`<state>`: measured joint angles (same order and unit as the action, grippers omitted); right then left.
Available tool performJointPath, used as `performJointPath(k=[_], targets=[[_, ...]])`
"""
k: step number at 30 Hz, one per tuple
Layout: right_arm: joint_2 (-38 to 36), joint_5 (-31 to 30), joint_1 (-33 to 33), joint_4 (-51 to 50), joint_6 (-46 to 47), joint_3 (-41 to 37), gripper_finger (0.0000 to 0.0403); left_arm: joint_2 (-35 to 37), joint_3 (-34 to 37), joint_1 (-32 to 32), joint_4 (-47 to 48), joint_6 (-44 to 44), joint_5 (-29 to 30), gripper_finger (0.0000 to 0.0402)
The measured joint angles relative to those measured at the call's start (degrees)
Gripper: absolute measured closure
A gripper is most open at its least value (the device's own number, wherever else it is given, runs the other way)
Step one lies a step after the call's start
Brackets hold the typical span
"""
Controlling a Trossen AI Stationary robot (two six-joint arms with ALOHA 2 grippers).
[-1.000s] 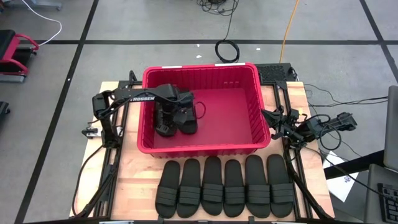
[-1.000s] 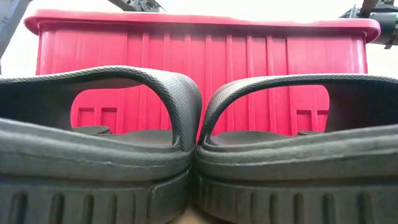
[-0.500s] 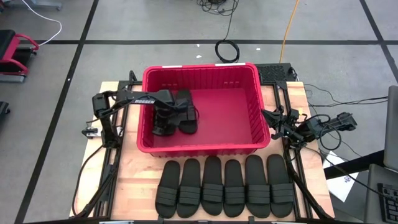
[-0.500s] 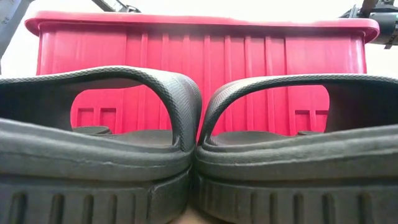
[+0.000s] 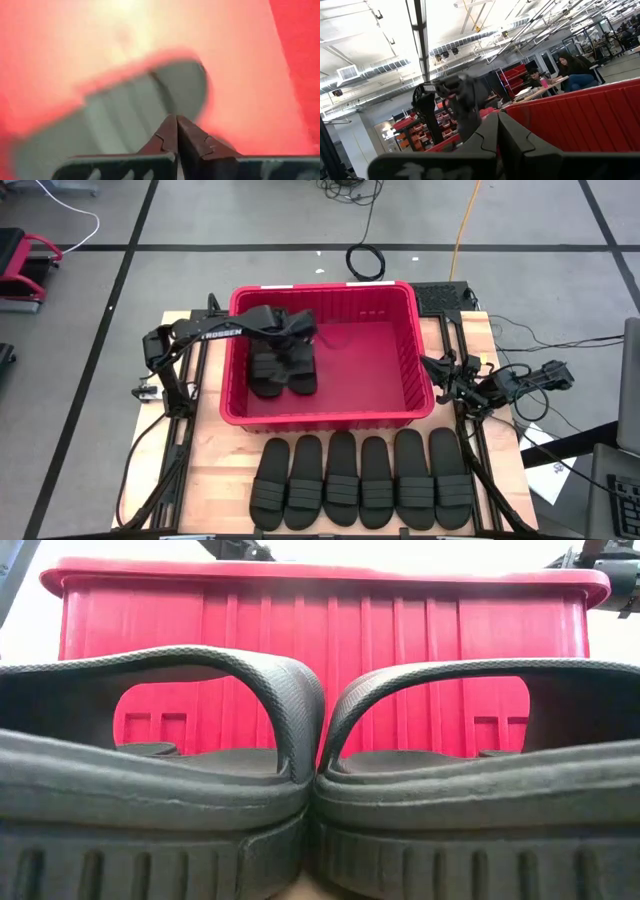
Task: Pick and place slides into bin
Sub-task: Adjust the right slipper inside the bin
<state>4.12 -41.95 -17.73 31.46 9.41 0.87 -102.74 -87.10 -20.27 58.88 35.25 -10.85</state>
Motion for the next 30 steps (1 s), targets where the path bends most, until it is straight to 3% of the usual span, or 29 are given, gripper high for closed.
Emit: performJointPath(k=[4, 7, 22, 30], targets=[[0.0, 0.0, 0.0, -0.02, 0.0, 0.02, 0.0403, -0.55, -0.53, 0.49, -13.09, -2.35, -0.01, 0.0401], [0.0, -0.02, 0.02, -0.02, 0.0, 0.0, 0.0403, -2.66, -0.55, 0.54, -17.33, -3.05, 0.03, 0.0401], [0.0, -0.02, 0.01, -0.04, 0.0, 0.01, 0.0403, -14.86, -0.5, 3.58, -19.03, -7.13, 4.24, 0.0401], [0.0, -0.02, 0.01, -0.37, -0.02, 0.0, 0.0403, -15.8, -0.64, 3.63, -11.36, -8.34, 7.55, 0.0401]])
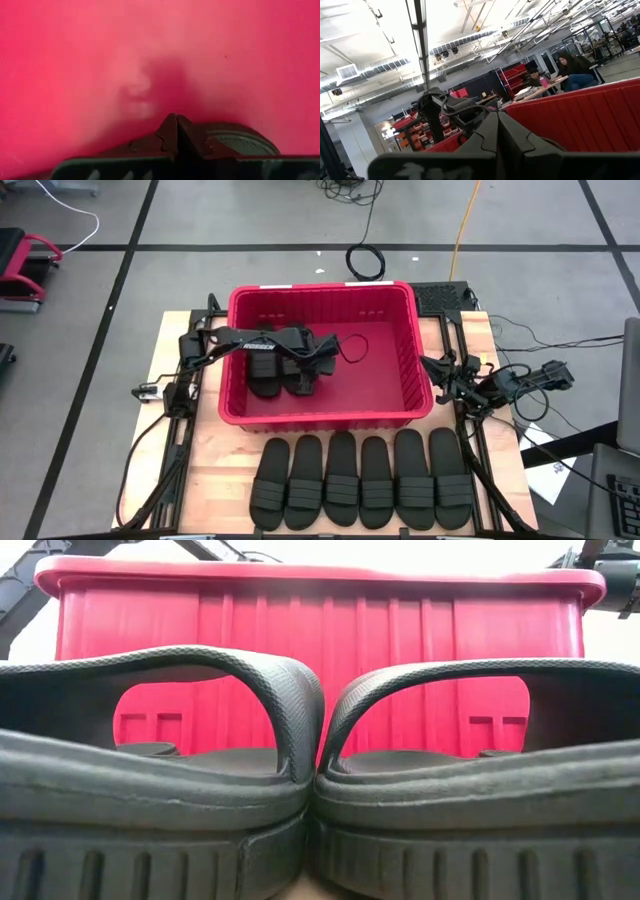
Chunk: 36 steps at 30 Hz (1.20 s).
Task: Pick and place slides into bin
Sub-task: Adjust the right slipper inside the bin
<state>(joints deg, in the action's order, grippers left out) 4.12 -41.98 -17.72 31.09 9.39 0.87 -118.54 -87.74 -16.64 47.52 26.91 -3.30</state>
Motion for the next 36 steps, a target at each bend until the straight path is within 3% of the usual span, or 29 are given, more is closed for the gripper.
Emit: performJointPath(k=[5, 9, 17, 24, 36], targets=[[0.0, -0.02, -0.01, -0.13, 0.0, 0.01, 0.0403, 0.41, -0.24, -0.17, -0.92, -0.11, 0.36, 0.0401], [0.0, -0.02, -0.01, -0.13, 0.0, 0.0, 0.0403, 0.45, -4.63, -0.16, -2.28, -0.34, 0.51, 0.0401], [0.0, 0.0, -0.01, -0.09, 0.31, 0.0, 0.0403, 0.55, -9.68, -3.34, -9.92, -4.71, 10.54, 0.0401], [0.0, 0.0, -0.01, -0.09, 0.42, 0.01, 0.0403, -1.61, -9.6, -8.08, -4.33, -11.09, 10.28, 0.0401], [0.0, -0.11, 0.0, -0.09, 0.42, 0.01, 0.0403, -6.55, -9.73, -7.72, 2.51, -15.02, 9.14, 0.0401]])
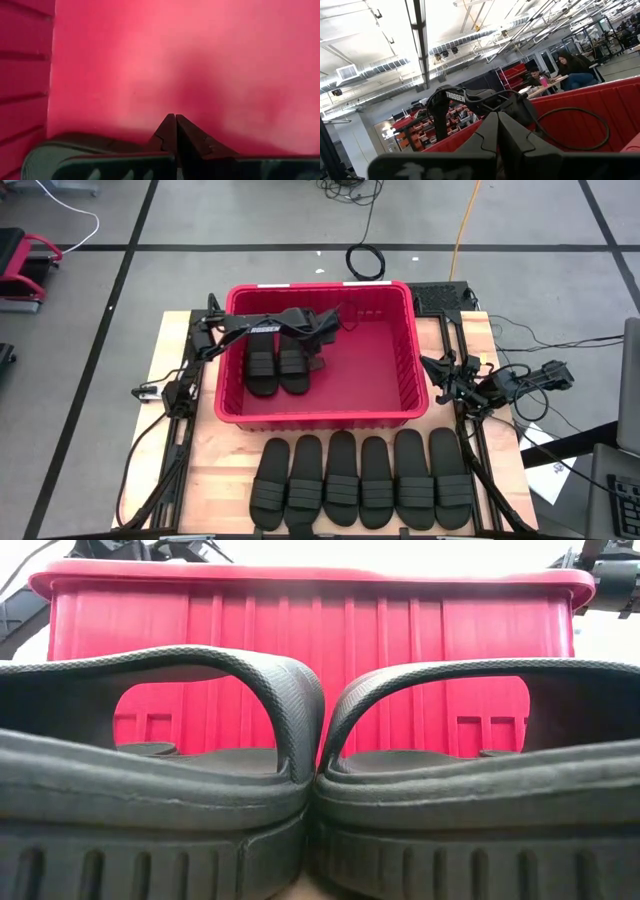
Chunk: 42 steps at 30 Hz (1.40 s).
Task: Pick and place slides into bin
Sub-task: Adjust the right slipper inside the bin, then put the slipper into the bin
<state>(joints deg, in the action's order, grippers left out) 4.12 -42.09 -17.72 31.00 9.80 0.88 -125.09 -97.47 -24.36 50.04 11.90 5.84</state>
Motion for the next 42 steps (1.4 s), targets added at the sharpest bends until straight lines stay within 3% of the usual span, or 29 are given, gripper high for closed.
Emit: performJointPath(k=[5, 10, 17, 22, 25, 33, 42], targets=[[0.02, -0.02, 0.0, 0.02, 0.02, 0.01, 0.0403, -0.35, -0.09, 0.11, 3.75, -0.5, 3.27, 0.0401], [0.02, -0.04, -0.01, 0.02, 0.02, 0.01, 0.0403, 0.5, -0.05, 0.0, 3.44, -0.01, 2.74, 0.0401], [0.01, -0.07, 0.0, 0.01, -0.14, 0.0, 0.0403, 0.67, -7.26, 0.47, 2.85, 6.49, -7.12, 0.0401], [0.02, -0.09, -0.01, 0.0, -0.37, -0.01, 0.0403, 4.77, -14.76, 1.51, 2.83, 11.32, -13.38, 0.0401], [0.02, -0.09, 0.01, -0.02, -0.52, 0.01, 0.0403, 8.71, -18.29, 1.79, 3.66, 8.8, -8.9, 0.0401], [0.01, -0.62, 0.0, -0.05, -2.12, 0.0, 0.0403, 22.89, -18.29, -1.79, 15.44, -3.4, 13.63, 0.0401], [0.0, -1.46, -0.01, 0.0, -1.63, 0.0, 0.0403, 27.54, -8.12, -15.86, 28.62, -10.52, 12.18, 0.0401]])
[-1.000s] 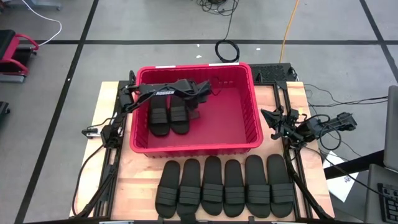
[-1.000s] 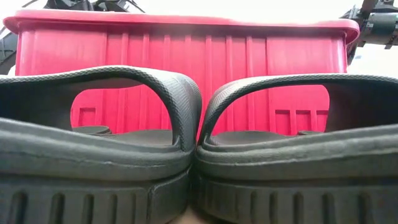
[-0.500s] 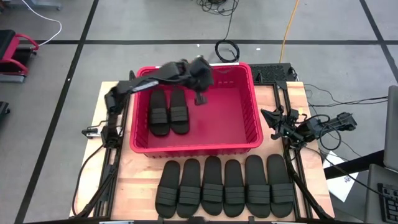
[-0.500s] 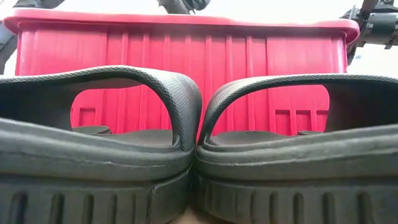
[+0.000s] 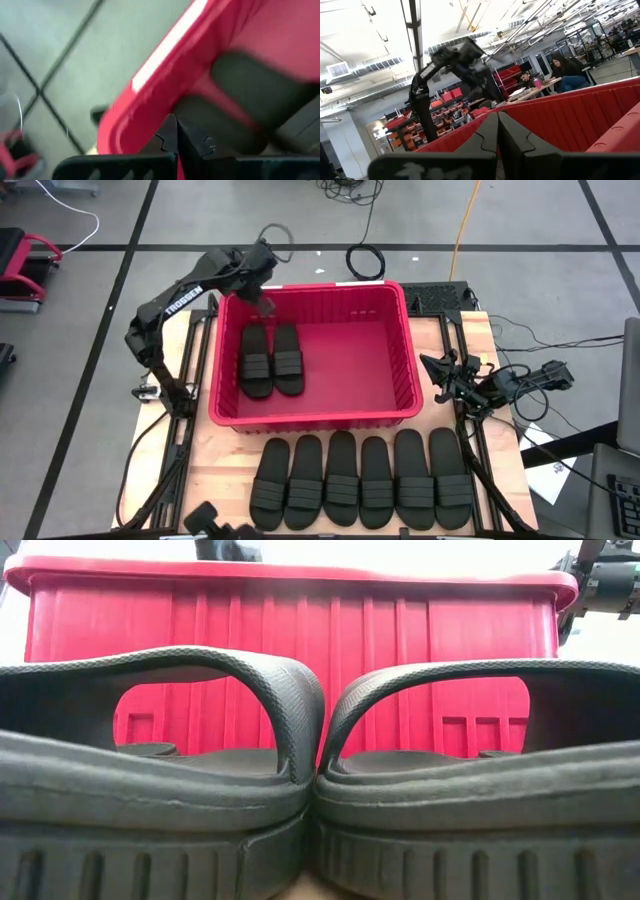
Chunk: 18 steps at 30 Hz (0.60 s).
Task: Pick and place slides into bin
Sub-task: Put the slipper into the bin
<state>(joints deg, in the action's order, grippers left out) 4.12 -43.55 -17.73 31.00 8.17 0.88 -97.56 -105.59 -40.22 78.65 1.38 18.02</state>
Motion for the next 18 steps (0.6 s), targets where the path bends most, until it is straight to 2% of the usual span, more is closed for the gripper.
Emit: performJointPath(k=[10, 18], targets=[[0.0, 0.02, 0.0, 0.87, 0.12, -0.01, 0.0403, 0.17, 7.94, -1.67, 1.29, -0.47, -1.53, 0.0401], [0.0, 0.02, 0.0, 0.92, 0.13, 0.0, 0.0403, 0.13, 12.04, -5.41, 0.27, 0.63, 1.94, 0.0401]])
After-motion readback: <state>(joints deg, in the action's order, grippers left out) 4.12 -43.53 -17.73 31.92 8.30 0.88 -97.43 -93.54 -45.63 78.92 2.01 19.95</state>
